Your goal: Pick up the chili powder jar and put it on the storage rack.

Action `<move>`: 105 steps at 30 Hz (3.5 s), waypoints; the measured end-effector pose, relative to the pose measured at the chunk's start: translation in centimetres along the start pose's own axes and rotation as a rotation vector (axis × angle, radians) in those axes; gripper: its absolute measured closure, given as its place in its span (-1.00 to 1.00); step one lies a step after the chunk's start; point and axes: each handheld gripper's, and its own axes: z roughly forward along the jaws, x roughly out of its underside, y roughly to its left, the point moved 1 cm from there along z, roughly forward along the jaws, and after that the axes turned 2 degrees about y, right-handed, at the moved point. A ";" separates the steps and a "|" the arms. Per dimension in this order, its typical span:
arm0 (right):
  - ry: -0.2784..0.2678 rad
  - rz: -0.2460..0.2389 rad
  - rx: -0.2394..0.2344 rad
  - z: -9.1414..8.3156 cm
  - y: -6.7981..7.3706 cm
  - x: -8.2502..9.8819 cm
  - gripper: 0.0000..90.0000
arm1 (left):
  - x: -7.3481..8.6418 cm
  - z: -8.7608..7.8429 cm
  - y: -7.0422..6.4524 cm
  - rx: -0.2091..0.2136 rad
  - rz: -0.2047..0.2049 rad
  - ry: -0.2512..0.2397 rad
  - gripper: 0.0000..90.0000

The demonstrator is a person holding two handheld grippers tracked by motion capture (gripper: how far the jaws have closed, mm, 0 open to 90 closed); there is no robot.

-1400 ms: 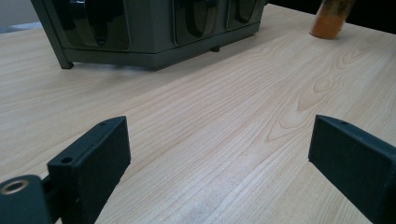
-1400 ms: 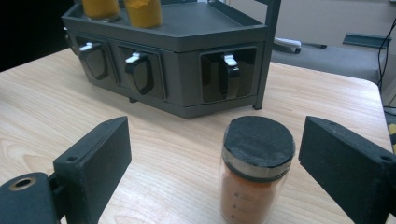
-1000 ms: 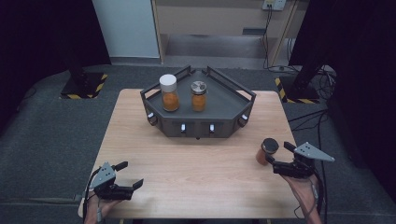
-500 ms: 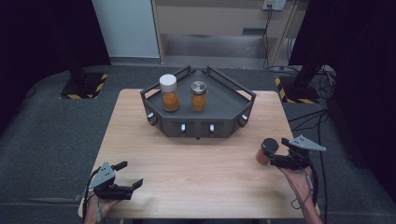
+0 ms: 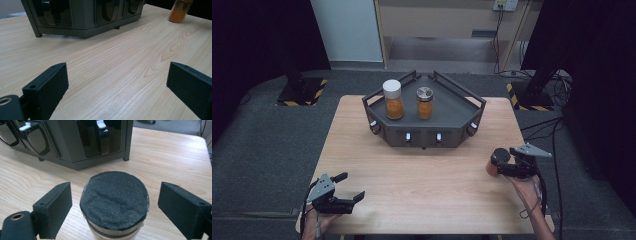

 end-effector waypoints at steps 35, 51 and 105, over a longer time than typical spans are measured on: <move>-0.017 -0.042 -0.001 0.4 0.5 0.0 -0.24 | -0.3 0.3 0.0 0.006 -0.002 0.026 -0.98; -0.010 -0.143 -0.080 -0.1 1.7 -4.1 -0.23 | -0.3 0.3 0.1 0.009 -0.006 0.027 -0.98; -0.003 -0.232 -0.212 2.8 5.2 -18.2 -0.23 | -0.2 0.3 0.2 0.016 -0.003 0.028 -0.97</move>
